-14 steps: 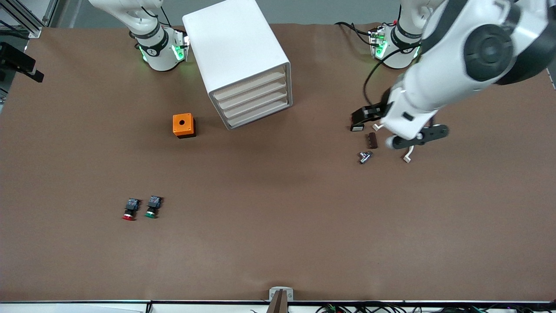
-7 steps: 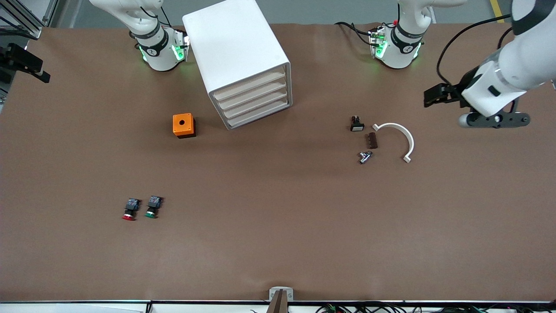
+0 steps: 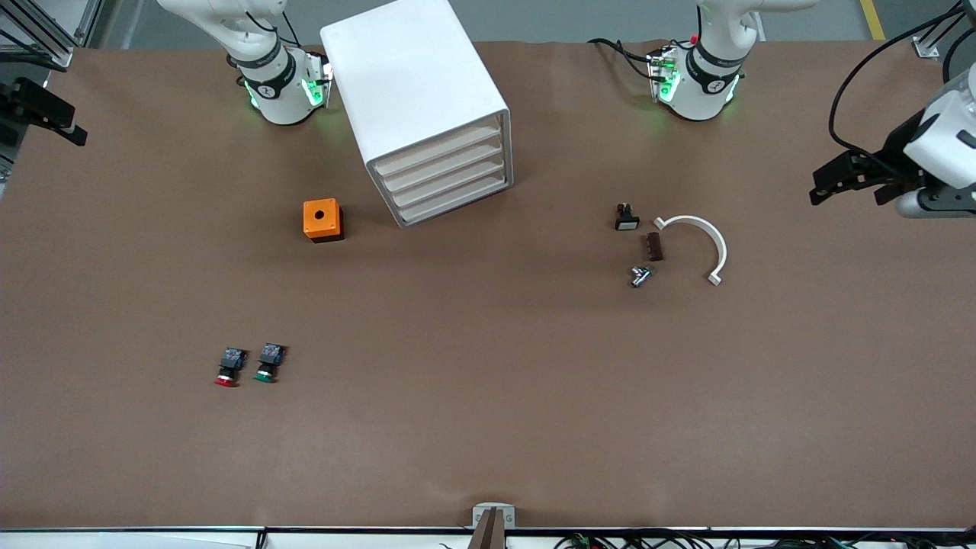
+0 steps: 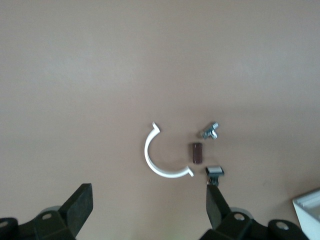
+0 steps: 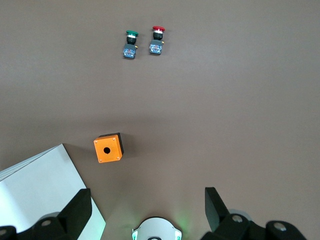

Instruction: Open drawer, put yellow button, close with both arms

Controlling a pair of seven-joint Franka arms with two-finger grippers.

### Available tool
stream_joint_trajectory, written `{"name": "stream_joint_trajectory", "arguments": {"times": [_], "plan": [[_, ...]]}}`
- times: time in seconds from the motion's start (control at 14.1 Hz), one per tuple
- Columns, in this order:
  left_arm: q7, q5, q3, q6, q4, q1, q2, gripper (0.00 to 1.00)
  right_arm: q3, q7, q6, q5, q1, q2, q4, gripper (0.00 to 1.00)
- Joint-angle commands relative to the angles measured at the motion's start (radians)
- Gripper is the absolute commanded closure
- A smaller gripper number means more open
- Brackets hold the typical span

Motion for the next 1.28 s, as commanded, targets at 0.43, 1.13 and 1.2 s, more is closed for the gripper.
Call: {"name": "stream_joint_trajectory", "arguments": {"times": [0.43, 1.13, 1.2], "plan": [[-0.005, 0.021, -0.006, 0.011, 0.058, 0.016, -0.003, 0.0, 0.013, -0.013, 0.026, -0.008, -0.018, -0.065, -0.076, 0.0], [0.005, 0.019, -0.009, 0.008, 0.079, 0.013, 0.0, 0.0, 0.013, -0.013, 0.029, 0.015, -0.02, -0.062, -0.076, 0.0], [0.003, 0.019, -0.009, 0.008, 0.079, 0.013, 0.0, 0.0, 0.012, -0.012, 0.029, 0.015, -0.02, -0.062, -0.076, 0.0]]}}
